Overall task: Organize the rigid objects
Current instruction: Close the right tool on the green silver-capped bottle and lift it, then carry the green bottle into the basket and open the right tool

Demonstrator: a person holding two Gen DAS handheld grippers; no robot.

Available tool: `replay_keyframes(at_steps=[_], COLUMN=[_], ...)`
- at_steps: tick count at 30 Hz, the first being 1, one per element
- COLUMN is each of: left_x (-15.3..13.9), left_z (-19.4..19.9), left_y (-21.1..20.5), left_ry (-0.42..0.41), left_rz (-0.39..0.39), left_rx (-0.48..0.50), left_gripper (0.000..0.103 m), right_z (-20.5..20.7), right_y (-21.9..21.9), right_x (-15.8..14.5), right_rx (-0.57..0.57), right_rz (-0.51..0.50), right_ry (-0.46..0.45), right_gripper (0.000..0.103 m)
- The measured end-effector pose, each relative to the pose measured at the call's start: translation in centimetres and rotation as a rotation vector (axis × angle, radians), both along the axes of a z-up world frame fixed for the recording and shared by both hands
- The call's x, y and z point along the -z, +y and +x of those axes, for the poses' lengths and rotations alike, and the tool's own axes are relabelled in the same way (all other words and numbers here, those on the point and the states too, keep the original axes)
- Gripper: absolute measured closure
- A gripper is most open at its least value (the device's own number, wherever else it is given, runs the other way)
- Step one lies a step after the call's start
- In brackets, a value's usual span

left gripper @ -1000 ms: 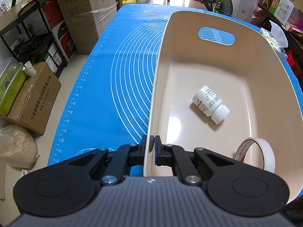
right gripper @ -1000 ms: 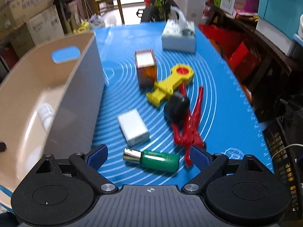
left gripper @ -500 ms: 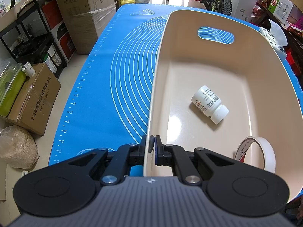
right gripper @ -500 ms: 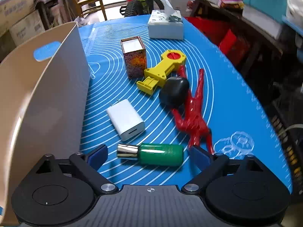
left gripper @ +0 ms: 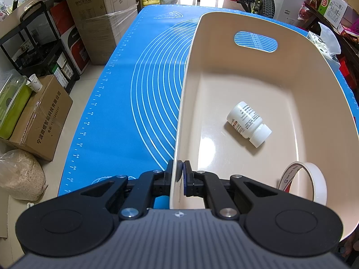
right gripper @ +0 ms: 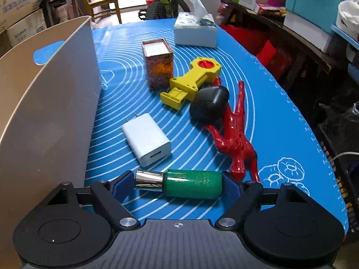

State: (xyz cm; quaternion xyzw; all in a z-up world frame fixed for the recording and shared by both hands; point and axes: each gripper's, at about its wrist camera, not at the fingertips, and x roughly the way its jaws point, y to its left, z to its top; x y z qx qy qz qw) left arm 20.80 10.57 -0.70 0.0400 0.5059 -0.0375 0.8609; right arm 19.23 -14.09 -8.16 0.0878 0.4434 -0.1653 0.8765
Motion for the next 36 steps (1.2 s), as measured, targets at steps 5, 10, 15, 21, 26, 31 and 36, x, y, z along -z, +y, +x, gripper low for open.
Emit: replay_keyframes(at_steps=[5, 10, 15, 21, 26, 31, 36], left_x=[0.0, 0.1, 0.1, 0.1, 0.0, 0.0, -0.1], left_z=[0.0, 0.0, 0.1, 0.1, 0.0, 0.0, 0.0], left_y=[0.0, -0.1, -0.1, -0.1, 0.0, 0.0, 0.0], left_ry=[0.000, 0.004, 0.004, 0.005, 0.004, 0.003, 0.003], left_rz=[0.000, -0.005, -0.005, -0.006, -0.002, 0.002, 0.003], left_rx=[0.000, 0.000, -0.001, -0.001, 0.000, -0.002, -0.001], left_gripper=[0.094, 0.094, 0.094, 0.094, 0.094, 0.094, 0.094], right_z=[-0.1, -0.3, -0.9, -1.7, -1.9, -1.9, -1.7], right_y=[0.2, -0.3, -0.3, -0.6, -0.4, 0.3, 2.5], right_x=[-0.1, -0.7, -2.2, -4.8, -7.3, -9.9, -12.3], right_rx=[-0.007, 0.011, 0.027, 0.044, 0.007, -0.040, -0.137], right_rz=[-0.022, 0.008, 0.015, -0.002, 0.007, 0.024, -0.017], right_ry=[-0.008, -0.026, -0.104, -0.216, -0.329, -0.431, -0.524], right_gripper=[0.025, 0.025, 0.025, 0.025, 0.025, 0.025, 0.025])
